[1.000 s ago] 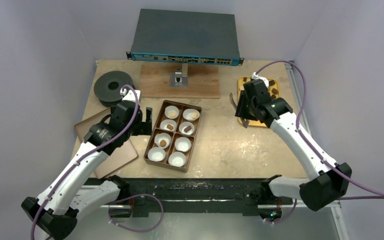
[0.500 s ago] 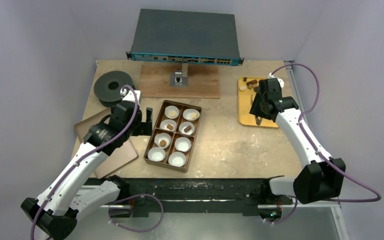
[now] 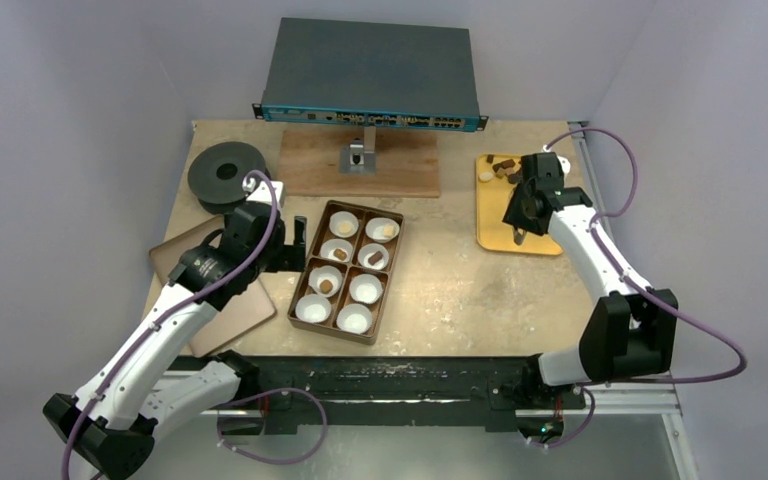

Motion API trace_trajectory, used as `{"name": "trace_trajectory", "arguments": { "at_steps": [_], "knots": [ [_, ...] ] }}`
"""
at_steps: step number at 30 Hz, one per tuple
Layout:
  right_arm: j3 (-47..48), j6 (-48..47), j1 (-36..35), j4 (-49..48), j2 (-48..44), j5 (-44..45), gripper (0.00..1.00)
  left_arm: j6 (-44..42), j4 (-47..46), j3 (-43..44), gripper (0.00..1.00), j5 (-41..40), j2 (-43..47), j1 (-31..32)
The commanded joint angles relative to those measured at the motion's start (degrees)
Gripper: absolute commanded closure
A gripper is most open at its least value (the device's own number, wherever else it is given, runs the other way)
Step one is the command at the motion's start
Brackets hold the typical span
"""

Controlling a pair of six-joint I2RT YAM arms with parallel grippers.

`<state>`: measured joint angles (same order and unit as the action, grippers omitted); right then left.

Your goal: Pack the chocolate

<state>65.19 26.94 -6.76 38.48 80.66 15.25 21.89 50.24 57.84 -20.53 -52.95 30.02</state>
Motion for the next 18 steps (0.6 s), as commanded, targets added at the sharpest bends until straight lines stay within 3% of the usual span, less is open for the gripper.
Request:
{"name": "trace_trajectory", "arguments": {
  "at_steps": [1,18],
  "knots": [
    [-0.15,-0.37,0.55,-3.42,0.76,-1.54,0.56,-0.09,-1.99,-0.23,0.0,0.57,-0.21,-0.26],
    [0.45,-0.64,1.82,-5.52,4.45,-2.34,0.6,-0.09,-2.06,-0.19,0.0,0.5,-0.6,-0.25]
  ]
}}
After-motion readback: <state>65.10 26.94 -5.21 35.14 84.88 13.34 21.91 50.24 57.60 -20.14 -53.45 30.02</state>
